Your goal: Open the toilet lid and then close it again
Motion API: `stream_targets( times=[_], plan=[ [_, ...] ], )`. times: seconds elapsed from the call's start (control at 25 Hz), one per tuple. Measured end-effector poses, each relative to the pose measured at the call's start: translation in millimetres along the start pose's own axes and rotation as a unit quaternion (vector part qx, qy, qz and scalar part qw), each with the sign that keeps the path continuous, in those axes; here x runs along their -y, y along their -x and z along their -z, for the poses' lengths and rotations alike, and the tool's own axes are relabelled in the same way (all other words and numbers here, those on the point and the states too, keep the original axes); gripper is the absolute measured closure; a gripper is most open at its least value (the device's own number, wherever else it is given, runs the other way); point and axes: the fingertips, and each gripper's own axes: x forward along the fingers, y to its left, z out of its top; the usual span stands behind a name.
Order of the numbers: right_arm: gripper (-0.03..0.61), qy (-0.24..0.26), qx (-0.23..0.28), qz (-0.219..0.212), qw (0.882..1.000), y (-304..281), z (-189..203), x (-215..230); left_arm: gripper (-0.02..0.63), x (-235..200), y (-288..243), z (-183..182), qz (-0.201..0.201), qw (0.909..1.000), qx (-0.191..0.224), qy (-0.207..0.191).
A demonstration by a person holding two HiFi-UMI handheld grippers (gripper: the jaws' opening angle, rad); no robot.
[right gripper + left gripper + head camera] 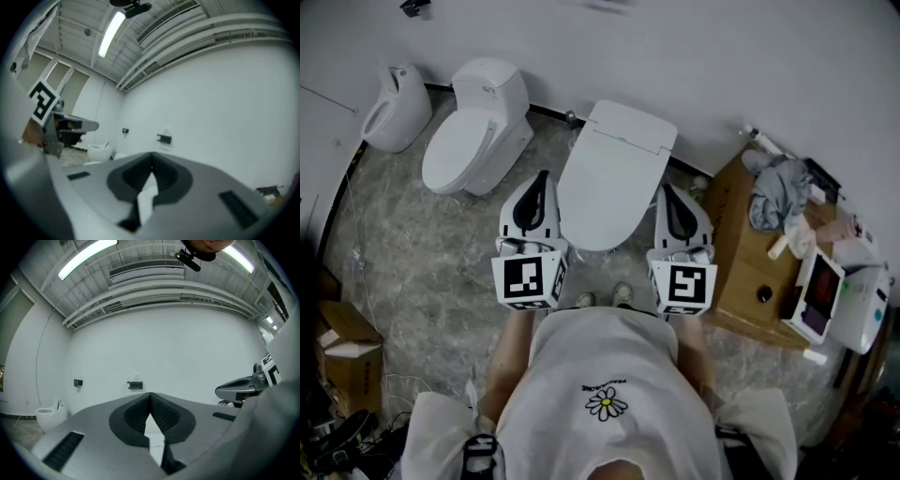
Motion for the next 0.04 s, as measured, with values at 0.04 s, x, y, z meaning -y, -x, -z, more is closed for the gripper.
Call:
stream_targets(
  times=[0.04],
  plan=[
    [0.548, -0.003, -0.004, 0.003, 1.000, -1.7, 5.7, 3.6, 0.589, -0.7, -2.1, 2.1, 0.001, 1.0000, -0.001, -0.003]
  ],
)
